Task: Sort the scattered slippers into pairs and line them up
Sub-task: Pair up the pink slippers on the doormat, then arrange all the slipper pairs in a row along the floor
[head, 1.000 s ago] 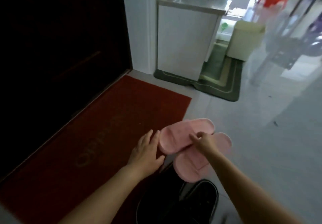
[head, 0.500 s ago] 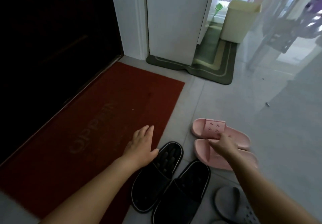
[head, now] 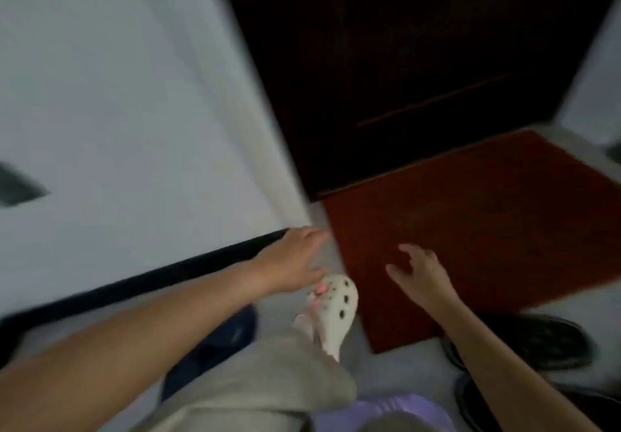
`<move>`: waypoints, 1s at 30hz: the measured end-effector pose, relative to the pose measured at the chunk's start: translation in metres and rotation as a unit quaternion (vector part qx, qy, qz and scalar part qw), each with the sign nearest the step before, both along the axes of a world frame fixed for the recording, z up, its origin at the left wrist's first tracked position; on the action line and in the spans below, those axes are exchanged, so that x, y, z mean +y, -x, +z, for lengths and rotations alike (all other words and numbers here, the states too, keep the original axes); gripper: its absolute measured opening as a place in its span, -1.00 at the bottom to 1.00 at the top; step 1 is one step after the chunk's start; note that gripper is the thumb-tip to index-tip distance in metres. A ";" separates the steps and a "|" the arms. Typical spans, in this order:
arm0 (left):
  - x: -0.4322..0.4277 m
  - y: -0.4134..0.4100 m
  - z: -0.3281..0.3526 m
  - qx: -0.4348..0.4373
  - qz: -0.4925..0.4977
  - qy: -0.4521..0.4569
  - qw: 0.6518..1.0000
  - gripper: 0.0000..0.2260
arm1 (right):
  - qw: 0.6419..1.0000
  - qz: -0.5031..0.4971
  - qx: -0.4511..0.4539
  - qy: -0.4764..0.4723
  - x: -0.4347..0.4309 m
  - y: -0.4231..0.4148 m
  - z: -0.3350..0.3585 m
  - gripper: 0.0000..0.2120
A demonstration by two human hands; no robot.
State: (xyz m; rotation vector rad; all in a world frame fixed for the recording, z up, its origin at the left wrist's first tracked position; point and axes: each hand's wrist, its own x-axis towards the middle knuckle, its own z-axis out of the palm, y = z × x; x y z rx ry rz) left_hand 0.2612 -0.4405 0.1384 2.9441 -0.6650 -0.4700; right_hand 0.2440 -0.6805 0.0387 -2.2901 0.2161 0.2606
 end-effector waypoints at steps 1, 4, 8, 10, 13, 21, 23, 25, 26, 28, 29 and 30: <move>0.035 0.009 0.014 0.003 0.031 -0.018 0.999 -0.39 | 0.999 0.038 -0.013 -0.014 0.033 -0.010 0.011 -0.45; 0.132 0.043 0.048 0.042 0.092 -0.101 0.990 -0.43 | 0.986 0.161 -0.022 -0.029 0.124 -0.023 0.032 -0.43; 0.223 0.094 0.096 0.084 0.175 -0.172 0.966 -0.48 | 0.947 0.316 -0.043 -0.050 0.217 -0.010 0.059 -0.39; 0.253 0.117 0.108 0.085 0.218 -0.188 0.954 -0.48 | 0.921 0.383 -0.054 -0.045 0.245 0.001 0.072 -0.39; 0.282 0.143 0.095 0.075 0.264 -0.184 0.944 -0.50 | 0.901 0.429 -0.059 -0.038 0.272 0.013 0.074 -0.40; 0.334 0.222 -0.062 0.097 0.218 -0.095 0.966 -0.48 | 0.831 0.554 -0.018 0.051 0.355 0.101 -0.007 -0.48; 0.358 0.253 -0.090 0.114 0.227 -0.092 0.963 -0.47 | 0.780 0.617 0.002 0.101 0.367 0.132 -0.025 -0.75; 0.388 0.290 -0.110 0.129 0.229 -0.093 0.960 -0.47 | 0.730 0.666 0.030 0.154 0.376 0.164 -0.036 -0.86; 0.403 0.306 -0.117 0.129 0.233 -0.093 0.959 -0.47 | 0.706 0.683 0.038 0.182 0.381 0.178 -0.038 -0.75; 0.433 0.338 -0.126 0.118 0.259 -0.088 0.955 -0.47 | 0.684 0.689 0.049 0.233 0.398 0.198 -0.037 -0.52; 0.448 0.355 -0.130 0.110 0.277 -0.082 0.951 -0.46 | 0.678 0.690 0.053 0.246 0.411 0.207 -0.036 -0.51; 0.462 0.372 -0.133 0.106 0.294 -0.077 0.947 -0.46 | 0.672 0.691 0.057 0.258 0.427 0.217 -0.039 -0.51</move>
